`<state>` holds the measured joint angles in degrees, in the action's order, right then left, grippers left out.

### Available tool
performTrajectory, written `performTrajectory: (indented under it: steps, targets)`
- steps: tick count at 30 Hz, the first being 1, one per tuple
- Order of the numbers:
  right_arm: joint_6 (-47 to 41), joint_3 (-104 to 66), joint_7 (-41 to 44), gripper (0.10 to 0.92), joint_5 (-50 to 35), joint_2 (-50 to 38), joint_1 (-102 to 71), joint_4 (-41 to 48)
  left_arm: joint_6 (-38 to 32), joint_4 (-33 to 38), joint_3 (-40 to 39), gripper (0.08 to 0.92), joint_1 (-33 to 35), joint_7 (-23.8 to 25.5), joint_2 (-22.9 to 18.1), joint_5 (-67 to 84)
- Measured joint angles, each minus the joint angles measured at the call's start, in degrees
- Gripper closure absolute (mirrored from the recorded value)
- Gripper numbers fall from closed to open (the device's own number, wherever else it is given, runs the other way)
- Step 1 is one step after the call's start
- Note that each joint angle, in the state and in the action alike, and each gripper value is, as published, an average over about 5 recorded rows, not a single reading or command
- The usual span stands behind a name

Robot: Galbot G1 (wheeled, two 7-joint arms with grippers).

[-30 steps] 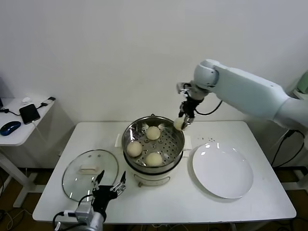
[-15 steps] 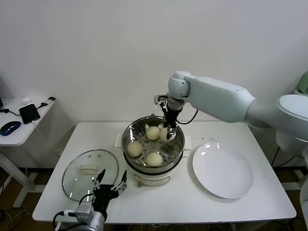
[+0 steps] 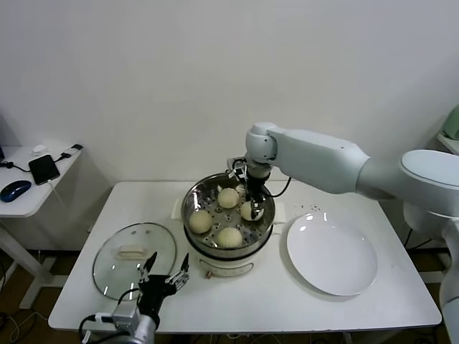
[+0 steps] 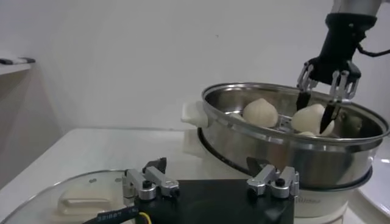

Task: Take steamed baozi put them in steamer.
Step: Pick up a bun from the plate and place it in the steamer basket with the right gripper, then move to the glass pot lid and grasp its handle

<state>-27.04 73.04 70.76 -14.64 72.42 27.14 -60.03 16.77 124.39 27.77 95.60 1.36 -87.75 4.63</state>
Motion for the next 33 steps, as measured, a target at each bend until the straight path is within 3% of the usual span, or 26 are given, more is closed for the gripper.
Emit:
performTrajectory:
  steps: [7,10,20,33]
  targets:
    - [-0.2,-0.7,-0.4,0.242,0.4,-0.6,-0.2,-0.8,-0.1,-0.2,0.0,0.177,0.0,-0.1,-0.3,-0.1]
    - [-0.4,-1.4,-0.4,0.209,0.3,-1.4,0.1,-1.6,-0.4,-0.2,0.1,0.177,0.1,-0.3,-0.5,-0.1]
    - [0.2,-12.7,-4.1,0.202,-1.3,-8.0,-1.9,-6.6,-1.4,0.1,1.1,0.177,0.6,-0.4,-0.6,0.0]
    - [6.5,-50.2,-27.4,0.203,-7.6,-17.5,-25.3,-19.2,-4.6,0.1,3.3,0.177,-0.5,-0.5,-1.4,3.2]
